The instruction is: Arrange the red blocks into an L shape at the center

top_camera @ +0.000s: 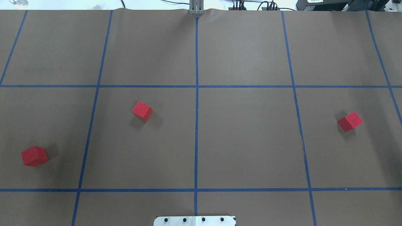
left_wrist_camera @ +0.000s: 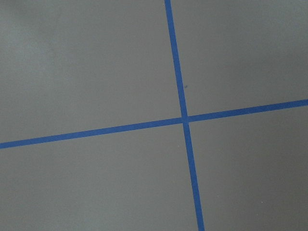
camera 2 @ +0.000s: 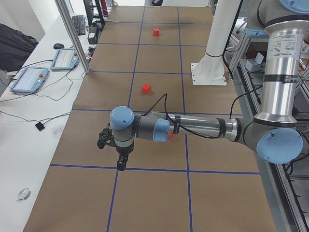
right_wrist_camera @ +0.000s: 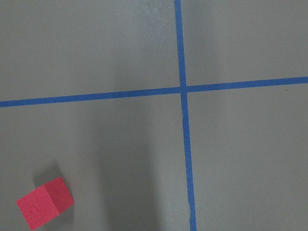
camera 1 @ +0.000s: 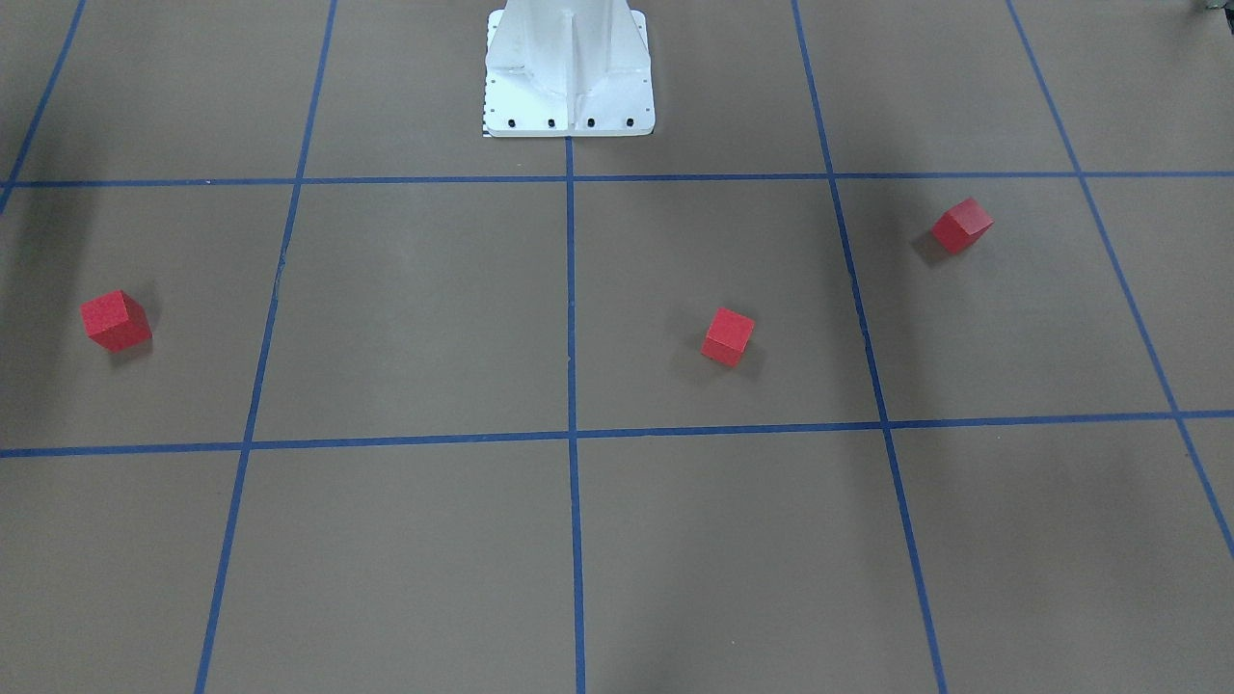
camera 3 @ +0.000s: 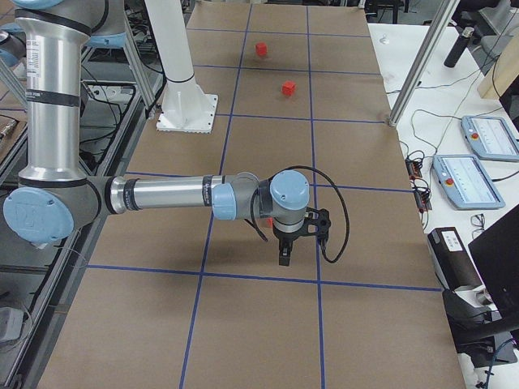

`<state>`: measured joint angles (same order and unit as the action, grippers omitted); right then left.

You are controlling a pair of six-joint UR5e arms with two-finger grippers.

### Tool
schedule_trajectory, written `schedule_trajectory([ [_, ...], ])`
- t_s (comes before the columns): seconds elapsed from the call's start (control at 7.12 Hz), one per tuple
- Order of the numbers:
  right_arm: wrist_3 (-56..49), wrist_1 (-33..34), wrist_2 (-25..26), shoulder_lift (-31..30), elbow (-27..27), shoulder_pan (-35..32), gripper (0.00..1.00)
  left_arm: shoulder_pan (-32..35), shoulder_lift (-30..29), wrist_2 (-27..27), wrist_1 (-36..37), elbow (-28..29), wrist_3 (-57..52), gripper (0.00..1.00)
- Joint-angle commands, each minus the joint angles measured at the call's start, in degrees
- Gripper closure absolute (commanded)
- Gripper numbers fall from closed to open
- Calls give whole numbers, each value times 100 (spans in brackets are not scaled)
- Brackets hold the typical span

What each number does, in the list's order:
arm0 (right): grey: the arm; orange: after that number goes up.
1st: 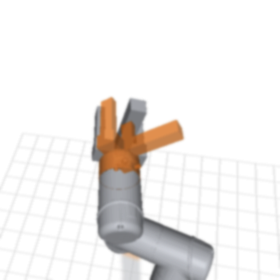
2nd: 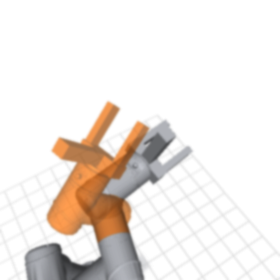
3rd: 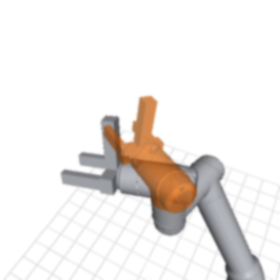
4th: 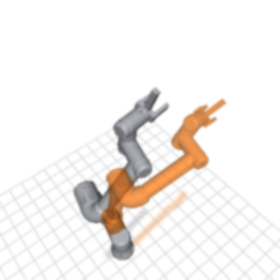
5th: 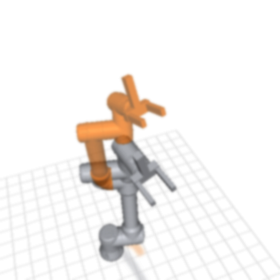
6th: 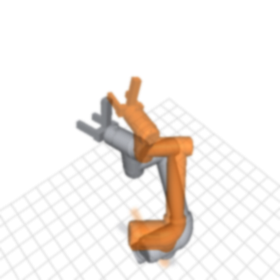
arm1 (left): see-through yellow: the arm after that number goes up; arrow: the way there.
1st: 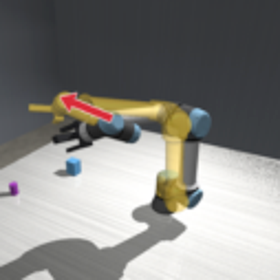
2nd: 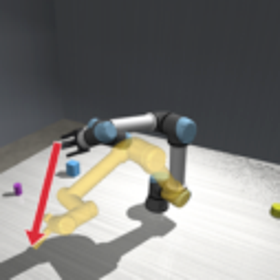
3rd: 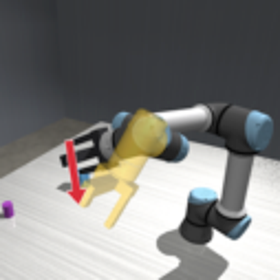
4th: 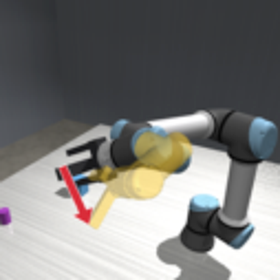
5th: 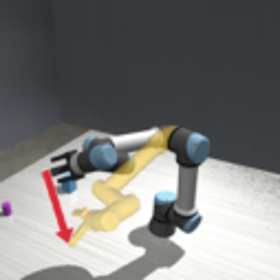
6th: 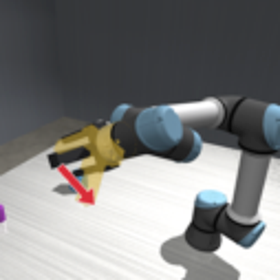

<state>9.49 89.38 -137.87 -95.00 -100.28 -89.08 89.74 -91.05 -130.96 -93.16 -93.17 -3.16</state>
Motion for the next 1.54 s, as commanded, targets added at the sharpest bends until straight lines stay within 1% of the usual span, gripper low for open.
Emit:
schedule_trajectory([
  [0.0, -8, 17, -12, 43, -9, 4, 1, 0, 0, 0, 0, 9, -1, 0],
  [0.56, 9, -9, -30, 60, -9, 4, 1, -9, -18, -43, 0, -35, 8, 0],
  [0.7, 1, 0, -21, 60, 9, 13, 1, -96, -52, -296, -217, -52, 69, 0],
  [0.84, 9, 0, -56, 69, -17, 4, 1, -97, -53, -438, -507, -166, 70, 0],
  [0.98, 9, 0, -134, 69, -9, 4, 1, -123, -262, -396, -832, -350, 96, 0],
  [1.12, 9, 0, -153, 69, -26, 4, 1, -228, -525, -465, -791, -421, 305, 0],
  [1.26, 1, 9, -153, 78, -35, 4, 1, -838, -727, -570, -791, -648, 1525, 0],
  [1.4, 9, 9, -153, 122, -44, 13, 1, -1418, -1069, -475, -800, -894, 3304, 0],
])
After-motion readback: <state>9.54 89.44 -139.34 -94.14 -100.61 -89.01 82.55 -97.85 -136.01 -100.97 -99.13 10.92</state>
